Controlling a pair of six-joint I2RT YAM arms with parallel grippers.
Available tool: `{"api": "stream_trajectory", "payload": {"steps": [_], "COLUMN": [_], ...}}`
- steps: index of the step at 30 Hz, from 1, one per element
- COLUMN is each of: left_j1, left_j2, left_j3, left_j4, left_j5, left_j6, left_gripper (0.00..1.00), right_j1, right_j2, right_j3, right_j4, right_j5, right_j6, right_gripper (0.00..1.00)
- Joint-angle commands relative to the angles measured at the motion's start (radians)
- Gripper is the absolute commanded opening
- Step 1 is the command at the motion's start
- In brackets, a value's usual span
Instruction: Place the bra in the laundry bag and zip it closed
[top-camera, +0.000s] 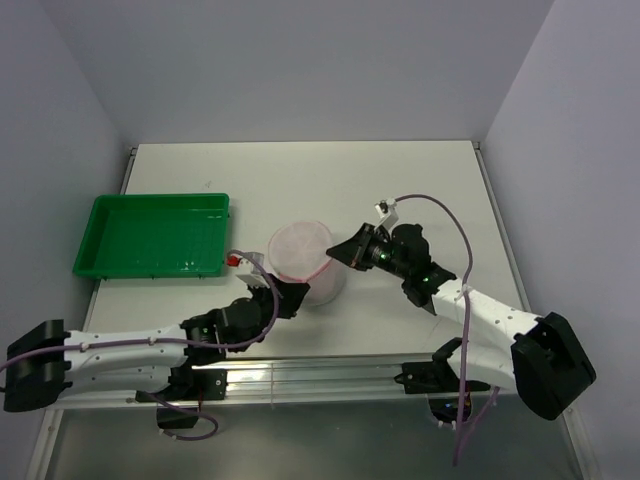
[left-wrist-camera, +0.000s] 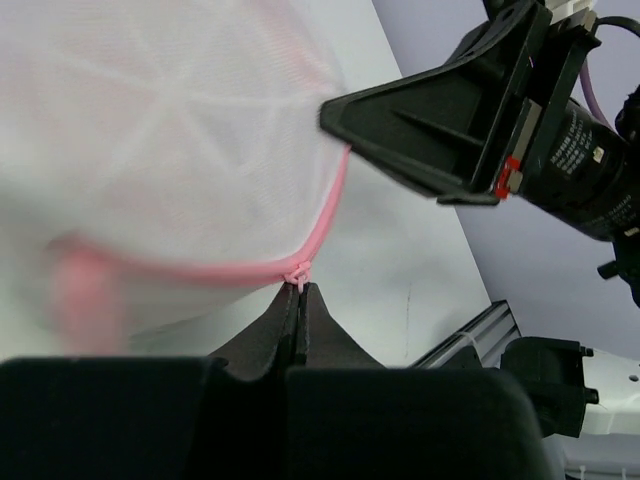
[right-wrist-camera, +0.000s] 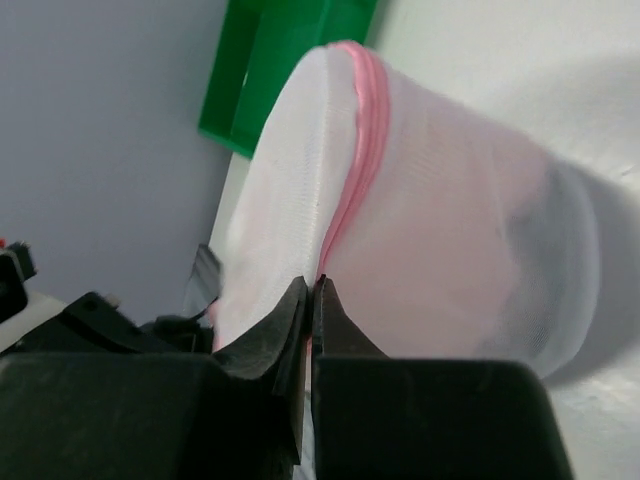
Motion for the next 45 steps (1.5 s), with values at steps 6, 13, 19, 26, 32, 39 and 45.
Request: {"api": "stream_trajectory", "payload": {"steps": [6,13,19,26,32,39,45], "left_j1": [-0.007,-0.007,-0.007,-0.007,-0.011,-0.013,-0.013], "left_j2": [-0.299,-0.141,0.052,0.155,0.149,0.075,-0.023], "left_j3": [-0.072,0.0,0.077,0.106,0.077,0.016,-0.03], "left_j4": [-0.306,-0.12,0.056,0.111,0.102,0.018,-0.083], "left_j5": [-0.16,-0.096,-0.011,0.055,0.078,0.05,0.009], "left_j6": [-0.027,0.045,0.087,0.067,0.027,-0.011,-0.037], "left_gripper": [0.0,0.0,0.0,0.0,0.0,0.0,0.0], "right_j1": [-0.183,-0.115,-0.001,0.11,0.111,0.107,-0.016], "right_j2": [0.112,0.171,-0.022,-0.139,-0.081,-0.03,0.005], "right_j3": [0.203,0.273,0.052,-0.065,-0.008,0.029,0.083], "right_j4": [-0.041,-0.142,-0.1,-0.043,-0.008,-0.035,-0.066], "right_j5": [-0.065,-0.043,0.111,0.166,0.151,0.232,0.201], "right_j6": [-0.2,-0.235,-0.108,-0.011,-0.019,-0.066,-0.126], "right_gripper": [0.0,0.38,0.85,0.82,0.43,0.0,0.0]}}
